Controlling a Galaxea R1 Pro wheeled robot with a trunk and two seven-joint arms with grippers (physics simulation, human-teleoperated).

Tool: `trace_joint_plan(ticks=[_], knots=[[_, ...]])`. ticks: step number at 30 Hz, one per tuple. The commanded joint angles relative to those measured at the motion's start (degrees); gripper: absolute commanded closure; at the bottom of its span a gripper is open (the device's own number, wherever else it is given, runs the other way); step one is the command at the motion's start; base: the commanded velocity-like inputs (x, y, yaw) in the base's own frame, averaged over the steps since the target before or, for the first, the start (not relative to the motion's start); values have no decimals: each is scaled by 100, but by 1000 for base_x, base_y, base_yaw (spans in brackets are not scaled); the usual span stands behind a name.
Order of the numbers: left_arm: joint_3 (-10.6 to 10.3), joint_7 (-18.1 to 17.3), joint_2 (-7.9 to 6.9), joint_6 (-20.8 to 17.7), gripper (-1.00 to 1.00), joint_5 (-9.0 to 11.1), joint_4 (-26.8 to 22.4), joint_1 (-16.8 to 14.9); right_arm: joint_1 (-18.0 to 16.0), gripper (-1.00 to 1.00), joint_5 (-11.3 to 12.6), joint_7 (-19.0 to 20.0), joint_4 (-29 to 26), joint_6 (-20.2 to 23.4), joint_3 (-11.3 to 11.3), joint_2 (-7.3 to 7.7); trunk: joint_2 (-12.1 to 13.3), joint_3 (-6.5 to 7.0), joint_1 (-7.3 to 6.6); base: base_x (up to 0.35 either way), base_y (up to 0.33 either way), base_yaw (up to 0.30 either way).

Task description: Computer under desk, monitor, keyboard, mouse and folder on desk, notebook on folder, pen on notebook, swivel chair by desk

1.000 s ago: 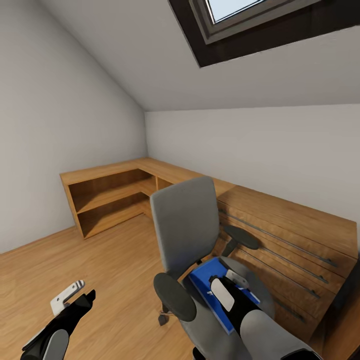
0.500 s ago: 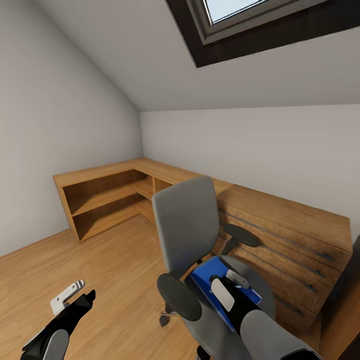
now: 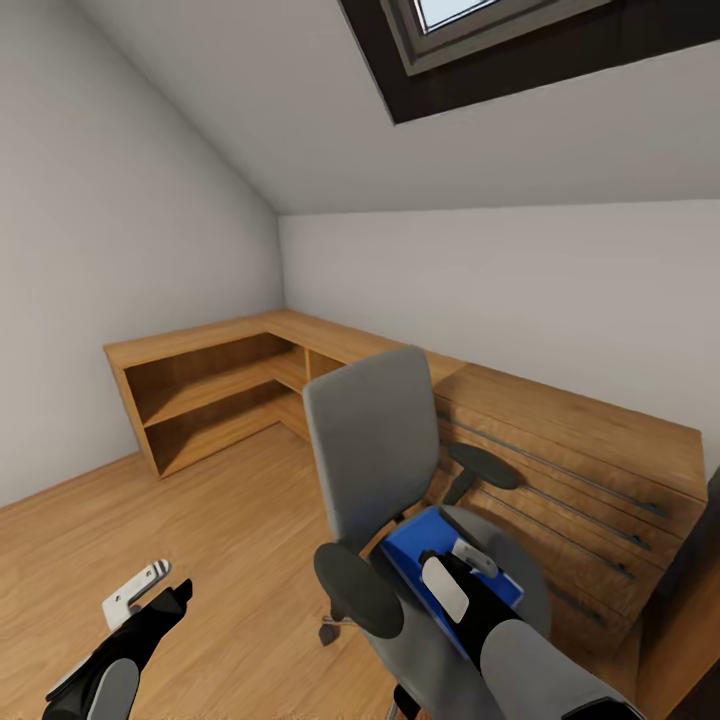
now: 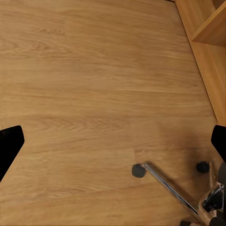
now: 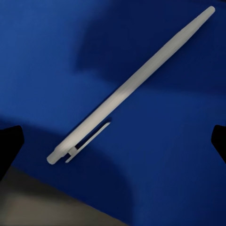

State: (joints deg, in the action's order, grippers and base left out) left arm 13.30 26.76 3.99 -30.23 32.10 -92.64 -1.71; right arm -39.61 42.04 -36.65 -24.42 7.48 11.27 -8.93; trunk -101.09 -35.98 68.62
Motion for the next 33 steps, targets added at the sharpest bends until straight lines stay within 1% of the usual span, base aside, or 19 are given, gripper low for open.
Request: trace_joint_plan(ticks=[1,16,20,26,33], knots=[[6,39,4,-18,-100,60,-9,-4,-3,-100,16,-44,-10,43,42,6,-3,-15,-1,0,0,0],[-2,39,5,-13,-100,60,-9,-4,-3,-100,15,-44,-10,43,42,6,-3,-140,-1,0,0,0],[-4,38,5,-8,-100,60,-9,-4,-3,-100,15,-44,-10,39,48,6,-3,-152,-1,19,0,0],[-11,31,12,-7,-100,60,-9,-4,-3,-100,15,-43,-16,35,56,6,-3,-155,-1,165,0,0],[-9,31,11,-9,-100,60,-9,-4,-3,-100,15,-35,-19,26,59,16,-3,-155,-1,20,0,0]])
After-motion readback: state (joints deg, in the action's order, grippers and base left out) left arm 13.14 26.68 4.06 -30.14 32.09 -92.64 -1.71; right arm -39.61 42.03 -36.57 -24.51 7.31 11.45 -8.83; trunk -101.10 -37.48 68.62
